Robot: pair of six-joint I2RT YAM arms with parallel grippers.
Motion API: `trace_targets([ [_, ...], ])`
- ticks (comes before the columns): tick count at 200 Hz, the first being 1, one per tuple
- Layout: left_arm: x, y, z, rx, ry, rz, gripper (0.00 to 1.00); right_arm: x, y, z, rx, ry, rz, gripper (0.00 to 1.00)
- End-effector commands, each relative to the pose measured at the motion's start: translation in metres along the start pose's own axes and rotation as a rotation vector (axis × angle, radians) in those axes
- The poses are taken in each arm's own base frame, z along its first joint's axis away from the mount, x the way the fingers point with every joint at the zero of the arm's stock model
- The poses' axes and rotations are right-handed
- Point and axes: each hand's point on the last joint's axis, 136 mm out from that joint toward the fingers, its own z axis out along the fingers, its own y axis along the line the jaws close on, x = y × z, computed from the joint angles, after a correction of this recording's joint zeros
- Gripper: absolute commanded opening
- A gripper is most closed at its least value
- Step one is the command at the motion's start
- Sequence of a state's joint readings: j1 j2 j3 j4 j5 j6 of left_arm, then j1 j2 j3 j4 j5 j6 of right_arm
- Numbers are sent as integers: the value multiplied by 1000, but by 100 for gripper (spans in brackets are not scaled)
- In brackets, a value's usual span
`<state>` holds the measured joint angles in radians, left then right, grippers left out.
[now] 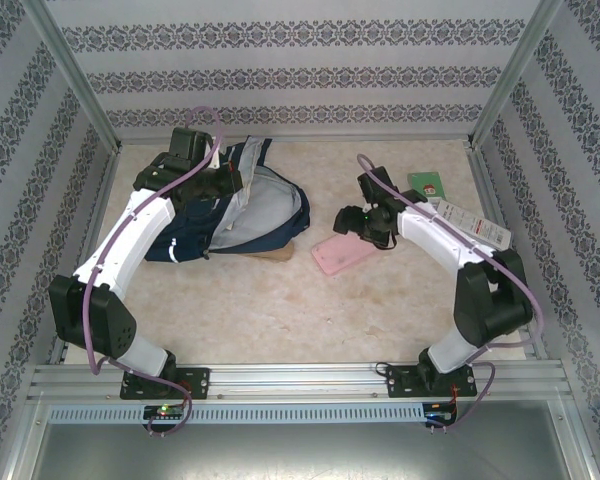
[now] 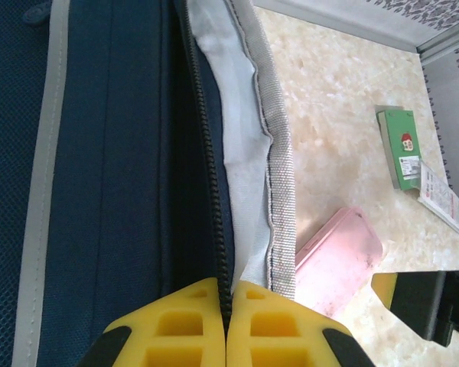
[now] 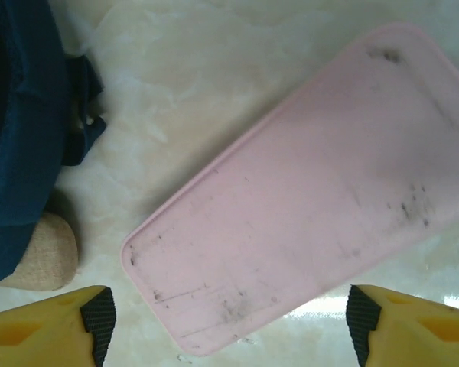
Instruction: Pack the student bag
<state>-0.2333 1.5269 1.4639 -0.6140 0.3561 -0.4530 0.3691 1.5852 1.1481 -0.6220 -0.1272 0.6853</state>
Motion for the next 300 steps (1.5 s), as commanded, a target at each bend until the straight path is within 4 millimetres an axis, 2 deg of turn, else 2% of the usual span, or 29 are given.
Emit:
trace_targets([
  [1, -19, -9, -4, 60, -76, -2, 0, 12, -17, 17, 27, -9, 206, 96],
  [20, -18, -10, -4, 69, -72, -2, 0, 15, -13, 30, -17, 4, 272, 98],
  [38, -16, -11, -4, 73, -68, -1, 0, 11, -4, 38, -33, -8, 273, 98],
  [81, -12, -11, -6, 83, -65, -1, 0, 6, -2, 65, 32, 23, 340, 98],
  [108, -9, -11, -8, 85, -65, -1, 0, 0, 4, 77, 71, 25, 307, 98],
  [173, -5, -12, -5, 103, -52, -13, 0, -22, 7, 89, 294, 38, 124, 98],
  [204, -5, -12, -3, 107, -50, -16, 0, -29, 18, 97, 343, 52, 36, 98],
  [244, -6, -12, -3, 107, -51, -21, 0, -26, 41, 102, 253, 58, 39, 98],
  [276, -6, -12, -2, 112, -49, -28, 0, -16, 35, 109, 307, 145, -53, 98],
  [300, -4, -12, -3, 107, -47, -23, 0, -6, 23, 102, 336, 162, -154, 98],
])
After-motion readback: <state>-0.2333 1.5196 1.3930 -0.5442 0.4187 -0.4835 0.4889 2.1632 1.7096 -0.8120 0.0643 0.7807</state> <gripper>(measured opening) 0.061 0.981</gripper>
